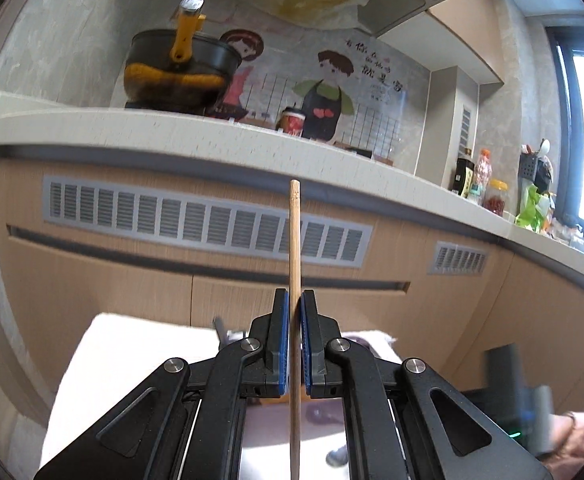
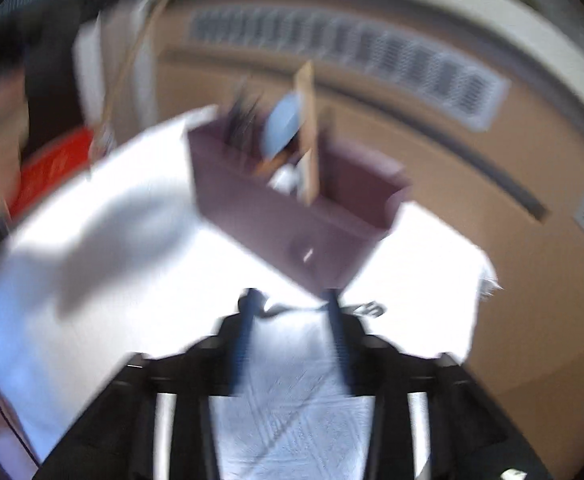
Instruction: Organize utensils
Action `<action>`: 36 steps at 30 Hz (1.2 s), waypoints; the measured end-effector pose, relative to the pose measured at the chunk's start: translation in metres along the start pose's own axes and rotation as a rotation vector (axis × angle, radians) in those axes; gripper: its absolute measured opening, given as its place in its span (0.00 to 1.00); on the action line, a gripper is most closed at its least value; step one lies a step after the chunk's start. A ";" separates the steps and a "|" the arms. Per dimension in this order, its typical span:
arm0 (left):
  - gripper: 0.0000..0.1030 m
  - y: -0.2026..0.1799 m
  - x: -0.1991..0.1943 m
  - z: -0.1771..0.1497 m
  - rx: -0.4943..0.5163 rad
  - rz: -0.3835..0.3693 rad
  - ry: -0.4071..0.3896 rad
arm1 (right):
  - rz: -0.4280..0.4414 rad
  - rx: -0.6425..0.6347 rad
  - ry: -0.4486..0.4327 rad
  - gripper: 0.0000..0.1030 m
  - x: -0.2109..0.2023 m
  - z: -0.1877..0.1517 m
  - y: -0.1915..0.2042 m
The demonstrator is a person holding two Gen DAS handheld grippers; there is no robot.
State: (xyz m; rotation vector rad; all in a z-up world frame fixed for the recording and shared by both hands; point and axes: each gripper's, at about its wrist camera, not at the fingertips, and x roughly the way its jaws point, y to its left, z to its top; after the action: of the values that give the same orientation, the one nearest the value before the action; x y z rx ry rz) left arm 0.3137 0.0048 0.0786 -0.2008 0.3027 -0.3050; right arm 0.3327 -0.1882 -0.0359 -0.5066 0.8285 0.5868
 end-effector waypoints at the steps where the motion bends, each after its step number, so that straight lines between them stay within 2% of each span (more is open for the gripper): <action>1: 0.06 0.002 0.000 -0.005 -0.003 0.003 0.010 | 0.001 -0.020 0.028 0.45 0.011 -0.002 0.000; 4: 0.06 0.009 -0.002 -0.018 -0.019 0.019 0.035 | 0.056 0.080 0.105 0.45 0.040 -0.003 -0.031; 7: 0.06 0.017 0.000 -0.028 -0.041 0.029 0.068 | 0.141 0.173 0.124 0.46 0.056 -0.009 -0.065; 8: 0.06 0.019 0.001 -0.030 -0.047 0.033 0.077 | 0.154 0.159 0.111 0.47 0.058 -0.011 -0.071; 10: 0.06 0.023 0.000 -0.035 -0.060 0.040 0.086 | 0.168 0.081 0.099 0.59 0.062 -0.012 -0.072; 11: 0.06 0.024 0.001 -0.037 -0.064 0.045 0.087 | 0.147 0.032 0.082 0.68 0.066 -0.012 -0.072; 13: 0.06 0.027 0.003 -0.039 -0.072 0.062 0.095 | 0.122 -0.029 0.059 0.70 0.071 -0.010 -0.071; 14: 0.06 0.029 0.005 -0.041 -0.075 0.073 0.107 | 0.139 -0.032 0.040 0.70 0.073 -0.008 -0.074; 15: 0.06 0.033 0.007 -0.044 -0.086 0.091 0.127 | 0.168 -0.021 0.032 0.72 0.075 -0.006 -0.080; 17: 0.06 0.042 0.013 -0.050 -0.109 0.121 0.179 | 0.283 0.030 0.064 0.76 0.081 -0.007 -0.090; 20: 0.08 0.057 0.027 -0.064 -0.129 0.191 0.297 | 0.347 0.111 0.068 0.79 0.076 -0.013 -0.095; 24: 0.08 0.081 0.041 -0.089 -0.190 0.290 0.444 | 0.404 0.155 0.087 0.79 0.050 -0.033 -0.070; 28: 0.08 0.094 0.041 -0.107 -0.192 0.363 0.488 | 0.500 0.098 0.103 0.79 0.027 -0.044 -0.022; 30: 0.08 0.099 0.038 -0.111 -0.202 0.371 0.505 | 0.475 0.043 0.093 0.75 0.020 -0.039 0.002; 32: 0.08 0.101 0.036 -0.111 -0.211 0.367 0.513 | 0.402 0.016 0.043 0.71 0.015 -0.027 0.015; 35: 0.08 0.101 0.028 -0.111 -0.201 0.360 0.515 | 0.331 0.055 0.012 0.55 0.028 -0.008 0.008; 36: 0.09 0.101 0.026 -0.112 -0.201 0.353 0.518 | 0.320 0.076 0.015 0.54 0.036 -0.001 0.005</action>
State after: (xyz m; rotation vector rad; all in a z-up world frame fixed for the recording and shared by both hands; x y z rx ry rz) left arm 0.3275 0.0745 -0.0573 -0.2599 0.8722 0.0307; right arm 0.3485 -0.1748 -0.0661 -0.3101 0.9510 0.8421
